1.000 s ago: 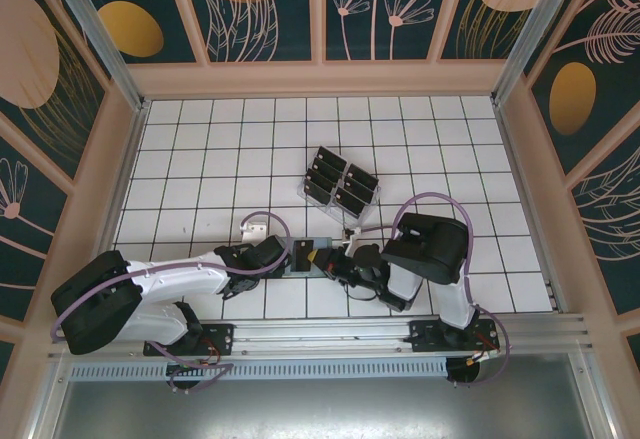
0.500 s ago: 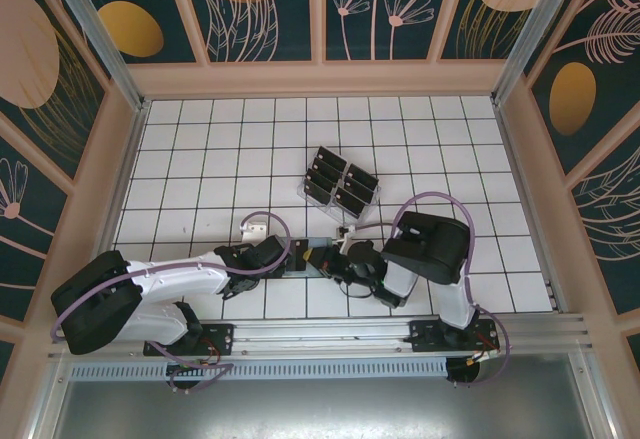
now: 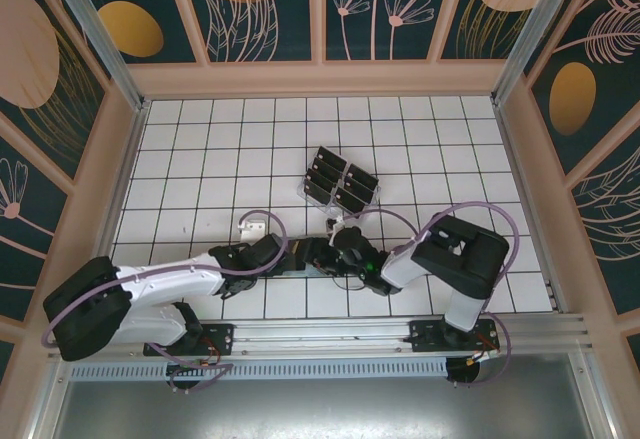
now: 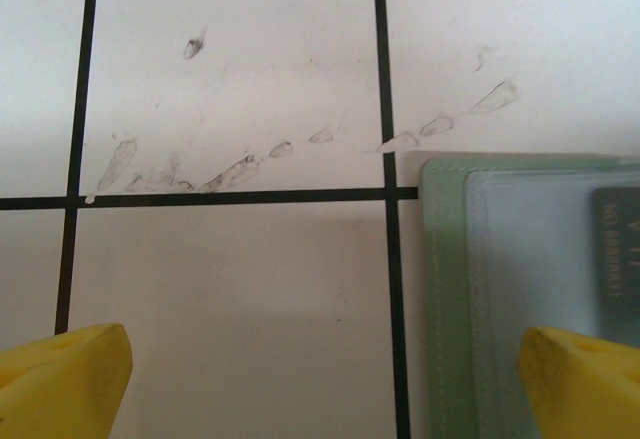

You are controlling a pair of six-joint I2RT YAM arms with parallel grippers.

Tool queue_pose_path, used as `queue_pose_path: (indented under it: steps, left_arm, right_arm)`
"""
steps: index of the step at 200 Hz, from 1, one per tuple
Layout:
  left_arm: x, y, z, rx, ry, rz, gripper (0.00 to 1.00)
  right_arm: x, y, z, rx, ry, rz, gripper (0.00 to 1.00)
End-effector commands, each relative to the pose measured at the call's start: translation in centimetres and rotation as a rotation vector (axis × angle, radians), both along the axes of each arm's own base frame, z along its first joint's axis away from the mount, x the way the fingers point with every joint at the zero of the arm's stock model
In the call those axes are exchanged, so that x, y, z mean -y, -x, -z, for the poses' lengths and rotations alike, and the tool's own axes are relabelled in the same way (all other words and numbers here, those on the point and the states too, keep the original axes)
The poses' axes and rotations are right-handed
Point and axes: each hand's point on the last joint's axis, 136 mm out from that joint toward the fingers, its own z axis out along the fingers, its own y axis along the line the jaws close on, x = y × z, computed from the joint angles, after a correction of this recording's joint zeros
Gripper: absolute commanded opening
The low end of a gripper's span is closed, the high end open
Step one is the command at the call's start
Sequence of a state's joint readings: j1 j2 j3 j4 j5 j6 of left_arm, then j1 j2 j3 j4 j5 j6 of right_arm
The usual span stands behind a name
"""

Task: Put the credit cards into the card holder
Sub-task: Insert the credit card into the card slot.

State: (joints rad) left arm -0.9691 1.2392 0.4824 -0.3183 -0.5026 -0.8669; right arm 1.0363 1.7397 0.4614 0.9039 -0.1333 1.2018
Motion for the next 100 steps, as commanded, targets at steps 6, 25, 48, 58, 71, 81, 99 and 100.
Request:
queue_pose_path:
  steps: [6, 25, 48, 58, 71, 81, 99, 100]
  left_arm:
    - [0.6, -0.5, -2.0, 0.040, 0.046, -0.008, 0.98]
    - [0.4, -1.0, -3.1, 0.071, 0.047, -0.016, 0.98]
    - [-0.2, -1.6, -3.9, 0.090, 0.057, -0.038, 0.98]
    - [-0.6, -1.9, -3.8, 0.081, 0.069, -0.047, 0.98]
    - [-1.2, -2.3, -3.6, 0.066, 0.071, -0.058, 0.99]
    - [-1.5, -2.4, -3.5, 0.061, 0.060, -0.059, 0.99]
    - [-1.5, -2.5, -3.3, 0.051, 0.042, -0.055, 0.99]
    - [-1.5, -2.5, -3.3, 0.050, 0.041, -0.054, 0.98]
  right_arm:
    - [2.4, -0.1, 2.8, -0.007, 0.233, -0.012, 0.49]
    - [2.4, -0.7, 1.9, 0.024, 0.274, -0.018, 0.50]
    - [2.7, -1.2, 0.8, 0.054, 0.324, -0.015, 0.51]
    - [2.9, -1.5, 0.4, 0.064, 0.340, -0.013, 0.50]
    - [2.9, -1.7, 0.1, 0.070, 0.349, -0.015, 0.49]
    - [2.9, -1.8, 0.0, 0.073, 0.361, -0.017, 0.49]
    - [2.8, -2.0, -0.2, 0.080, 0.383, -0.026, 0.47]
    - [2.8, -2.0, -0.2, 0.080, 0.384, -0.026, 0.46]
